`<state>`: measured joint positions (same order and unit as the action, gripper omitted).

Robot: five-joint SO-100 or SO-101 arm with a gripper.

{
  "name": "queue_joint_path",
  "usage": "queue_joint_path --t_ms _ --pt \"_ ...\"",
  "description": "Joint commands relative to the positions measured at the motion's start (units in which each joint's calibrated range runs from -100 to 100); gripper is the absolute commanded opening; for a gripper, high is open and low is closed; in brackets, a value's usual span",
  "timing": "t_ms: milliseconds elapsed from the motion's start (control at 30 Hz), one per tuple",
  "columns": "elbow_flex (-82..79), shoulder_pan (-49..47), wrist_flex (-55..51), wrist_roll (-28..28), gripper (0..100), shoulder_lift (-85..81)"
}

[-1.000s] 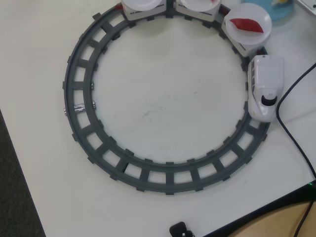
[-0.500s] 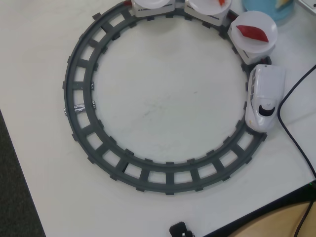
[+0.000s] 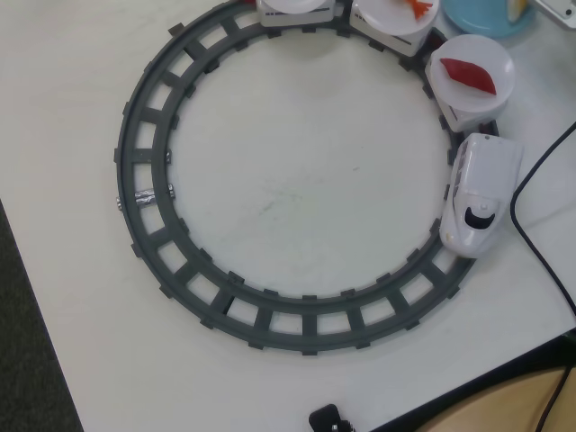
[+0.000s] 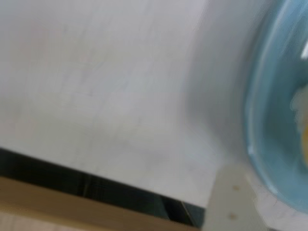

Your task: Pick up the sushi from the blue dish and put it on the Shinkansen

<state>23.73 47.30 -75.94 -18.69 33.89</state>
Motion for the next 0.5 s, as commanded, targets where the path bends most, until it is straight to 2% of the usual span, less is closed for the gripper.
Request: queue_joint_path --t_ms 0,167,333,467 --pt "2.57 -0.3 0.42 0.08 22 -0.95" --pt "2.48 -0.3 -0.1 -0.39 22 -3.29" --pt "2.48 0.23 -0.87 -0.55 31 -4.79" --pt "2.48 0.32 -2.41 -0.6 32 -6.38"
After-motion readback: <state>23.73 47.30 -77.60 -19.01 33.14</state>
